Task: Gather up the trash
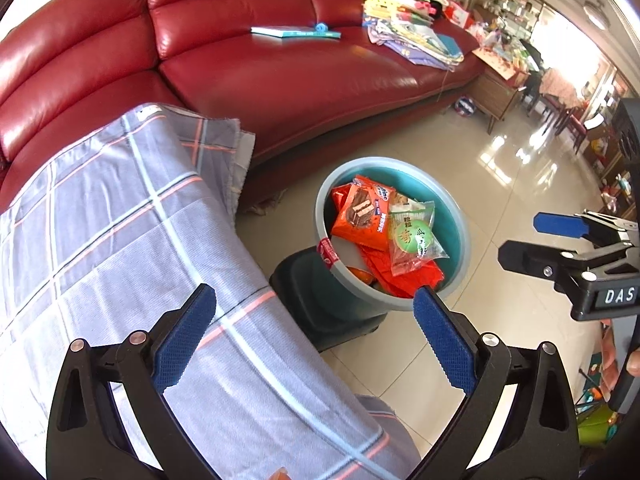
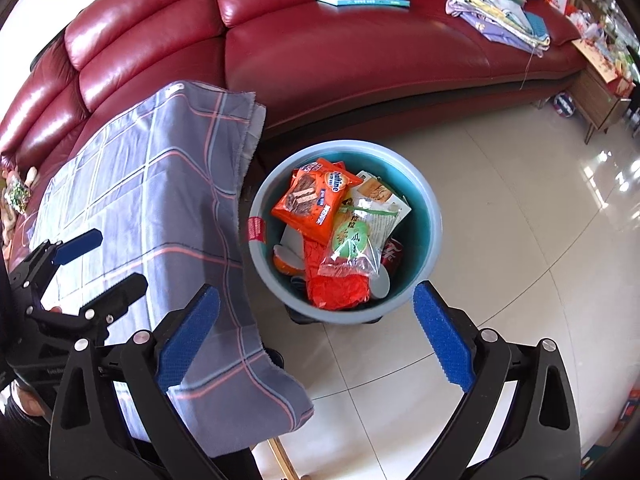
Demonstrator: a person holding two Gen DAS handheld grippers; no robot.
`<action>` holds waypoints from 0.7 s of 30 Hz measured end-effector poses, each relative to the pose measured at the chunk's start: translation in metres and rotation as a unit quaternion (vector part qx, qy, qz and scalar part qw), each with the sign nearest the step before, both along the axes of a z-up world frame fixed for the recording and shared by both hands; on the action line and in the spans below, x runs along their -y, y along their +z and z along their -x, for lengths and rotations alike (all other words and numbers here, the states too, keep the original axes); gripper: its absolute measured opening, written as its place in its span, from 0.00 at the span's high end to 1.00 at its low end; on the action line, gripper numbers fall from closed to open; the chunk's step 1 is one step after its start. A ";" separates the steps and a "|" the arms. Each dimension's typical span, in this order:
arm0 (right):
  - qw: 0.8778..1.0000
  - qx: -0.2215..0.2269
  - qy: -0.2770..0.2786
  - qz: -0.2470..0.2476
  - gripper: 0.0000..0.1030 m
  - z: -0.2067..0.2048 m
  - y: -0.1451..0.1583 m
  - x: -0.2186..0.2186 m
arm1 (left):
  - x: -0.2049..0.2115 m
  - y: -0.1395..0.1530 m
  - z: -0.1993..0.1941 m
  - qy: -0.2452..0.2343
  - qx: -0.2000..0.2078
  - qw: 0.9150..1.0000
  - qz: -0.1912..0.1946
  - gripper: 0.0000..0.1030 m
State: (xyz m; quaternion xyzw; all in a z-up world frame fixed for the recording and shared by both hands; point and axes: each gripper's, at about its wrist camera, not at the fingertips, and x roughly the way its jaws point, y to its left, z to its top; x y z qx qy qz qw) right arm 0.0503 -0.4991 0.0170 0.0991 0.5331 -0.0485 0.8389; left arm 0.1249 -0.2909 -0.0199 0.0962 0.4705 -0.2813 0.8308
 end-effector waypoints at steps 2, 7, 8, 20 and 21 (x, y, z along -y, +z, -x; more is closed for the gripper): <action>1.000 0.004 0.005 0.009 0.07 0.009 0.004 -0.006 | -0.008 0.006 0.007 0.006 0.005 1.000 0.003 0.04; 1.000 0.008 0.016 0.018 0.07 0.031 0.012 -0.020 | -0.025 0.018 0.021 0.023 0.014 1.000 0.011 0.04; 1.000 0.009 0.018 0.019 0.07 0.035 0.013 -0.022 | -0.028 0.020 0.024 0.026 0.016 0.999 0.012 0.04; 0.997 0.026 0.042 0.052 0.07 0.075 0.022 -0.049 | -0.054 0.039 0.058 0.052 0.044 0.998 0.007 0.04; 0.997 0.027 0.044 0.053 0.07 0.078 0.022 -0.051 | -0.055 0.040 0.060 0.053 0.045 0.998 0.006 0.04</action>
